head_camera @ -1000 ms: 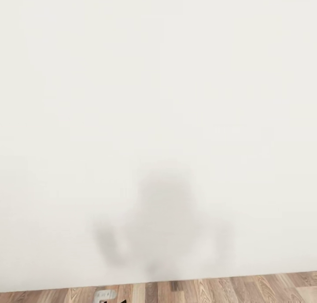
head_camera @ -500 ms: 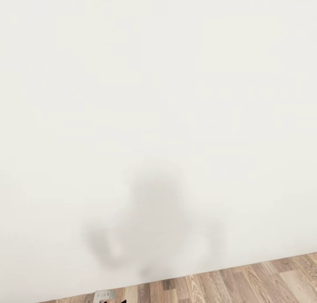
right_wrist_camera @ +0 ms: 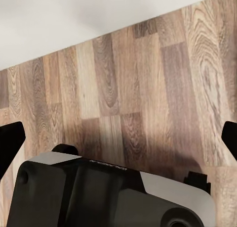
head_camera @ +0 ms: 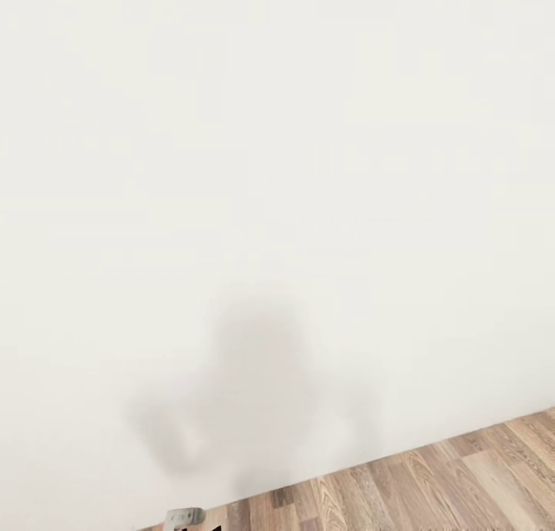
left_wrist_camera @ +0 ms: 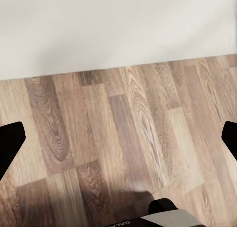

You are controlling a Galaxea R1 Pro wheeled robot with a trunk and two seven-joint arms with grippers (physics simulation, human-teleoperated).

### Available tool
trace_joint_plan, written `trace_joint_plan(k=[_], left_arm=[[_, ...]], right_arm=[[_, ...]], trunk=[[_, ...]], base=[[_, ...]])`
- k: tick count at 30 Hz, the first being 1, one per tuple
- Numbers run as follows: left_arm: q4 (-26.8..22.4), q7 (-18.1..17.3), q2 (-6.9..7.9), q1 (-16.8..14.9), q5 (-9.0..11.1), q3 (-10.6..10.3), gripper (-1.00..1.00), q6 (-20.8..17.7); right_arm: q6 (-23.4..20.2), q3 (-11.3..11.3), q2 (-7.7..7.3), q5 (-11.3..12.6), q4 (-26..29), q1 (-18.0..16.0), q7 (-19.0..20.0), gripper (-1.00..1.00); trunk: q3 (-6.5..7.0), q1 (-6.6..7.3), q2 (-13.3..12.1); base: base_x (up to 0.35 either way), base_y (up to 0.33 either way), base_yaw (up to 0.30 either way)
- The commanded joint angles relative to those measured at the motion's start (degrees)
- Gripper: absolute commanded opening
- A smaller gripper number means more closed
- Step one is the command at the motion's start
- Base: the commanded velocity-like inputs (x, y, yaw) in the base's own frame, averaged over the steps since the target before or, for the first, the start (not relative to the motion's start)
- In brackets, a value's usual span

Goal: In the bedroom, move the book from the bed onto either nightstand, and place the two sandals side by side next to the bed.

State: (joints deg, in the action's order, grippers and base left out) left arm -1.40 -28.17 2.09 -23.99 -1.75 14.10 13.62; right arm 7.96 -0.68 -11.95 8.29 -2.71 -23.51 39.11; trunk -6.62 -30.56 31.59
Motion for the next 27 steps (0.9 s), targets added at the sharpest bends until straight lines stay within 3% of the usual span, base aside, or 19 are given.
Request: trace_joint_plan(k=[1, 27], left_arm=[[0.1, -0.2, 0.02, 0.0, -0.2, 0.3, 1.00, 0.2], [0.0, -0.2, 0.02, -0.1, -0.2, 0.3, 1.00, 0.2]], right_arm=[[0.3, -0.1, 0.00, 0.4, -0.3, -0.1, 0.3, 1.00], [0.3, -0.1, 0.00, 0.4, -0.3, -0.1, 0.3, 1.00]], trunk=[[-0.11, -0.03, 0.1], [-0.11, -0.03, 0.1]], base=[[0.000, 0.000, -0.196], [0.000, 0.000, -0.196]])
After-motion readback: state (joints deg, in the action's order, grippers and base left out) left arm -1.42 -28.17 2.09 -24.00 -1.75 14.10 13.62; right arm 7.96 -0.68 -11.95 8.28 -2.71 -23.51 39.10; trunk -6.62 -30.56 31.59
